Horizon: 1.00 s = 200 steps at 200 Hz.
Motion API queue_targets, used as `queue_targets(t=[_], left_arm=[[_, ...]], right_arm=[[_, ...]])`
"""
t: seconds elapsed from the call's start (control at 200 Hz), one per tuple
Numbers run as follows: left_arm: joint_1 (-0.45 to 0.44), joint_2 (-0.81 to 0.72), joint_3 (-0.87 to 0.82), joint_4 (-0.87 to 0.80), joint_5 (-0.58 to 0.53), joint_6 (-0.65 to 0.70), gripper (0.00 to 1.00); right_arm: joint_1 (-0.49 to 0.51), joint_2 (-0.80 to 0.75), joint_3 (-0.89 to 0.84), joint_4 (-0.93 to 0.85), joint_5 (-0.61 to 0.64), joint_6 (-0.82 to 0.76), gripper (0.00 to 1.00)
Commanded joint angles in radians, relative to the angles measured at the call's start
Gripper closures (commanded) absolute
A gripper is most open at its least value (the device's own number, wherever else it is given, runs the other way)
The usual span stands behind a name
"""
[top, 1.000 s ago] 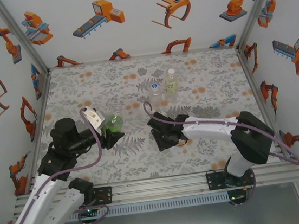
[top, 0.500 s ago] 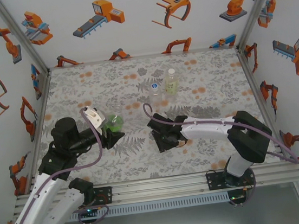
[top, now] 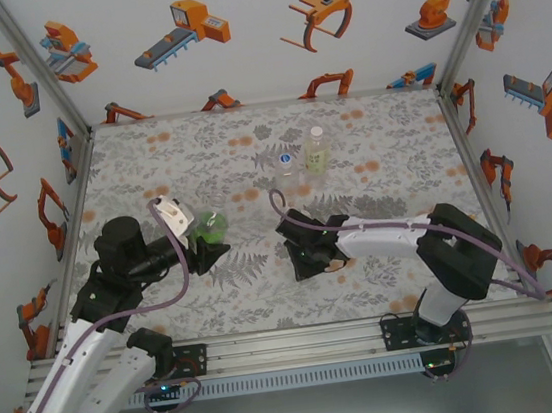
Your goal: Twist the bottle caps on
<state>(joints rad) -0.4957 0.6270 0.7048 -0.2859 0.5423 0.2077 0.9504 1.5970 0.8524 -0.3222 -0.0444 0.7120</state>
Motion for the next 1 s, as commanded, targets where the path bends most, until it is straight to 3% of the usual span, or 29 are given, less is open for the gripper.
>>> queue_targets(t=[0.0, 0.185, 0.29, 0.456, 0.646, 0.821, 0.996], left_arm=[[0.002, -0.001, -0.001, 0.004, 0.013, 0.007, 0.89], [0.002, 0.014, 0.003, 0.006, 0.019, 0.007, 0.89], [0.004, 0.017, 0.004, 0.004, 0.022, 0.007, 0.89], [0.004, 0.027, 0.002, 0.012, 0.024, 0.009, 0.88], [0.005, 0.039, 0.009, 0.005, 0.032, 0.013, 0.88], [0.005, 0.037, 0.011, -0.007, 0.017, 0.016, 0.88], [0.005, 0.026, 0.012, -0.018, -0.034, 0.024, 0.89]], right_arm=[[-0.049, -0.042, -0.058, 0.121, -0.118, 0.042, 0.79], [-0.166, -0.067, -0.224, 0.465, -0.324, 0.175, 0.79], [-0.229, -0.071, -0.313, 0.516, -0.345, 0.201, 0.73], [-0.286, -0.162, -0.363, 0.304, -0.229, 0.123, 0.61], [-0.283, -0.239, -0.270, 0.063, -0.116, 0.039, 0.58], [-0.209, -0.245, -0.122, -0.077, -0.004, 0.009, 0.57], [-0.111, -0.138, 0.040, -0.193, 0.078, -0.015, 0.58]])
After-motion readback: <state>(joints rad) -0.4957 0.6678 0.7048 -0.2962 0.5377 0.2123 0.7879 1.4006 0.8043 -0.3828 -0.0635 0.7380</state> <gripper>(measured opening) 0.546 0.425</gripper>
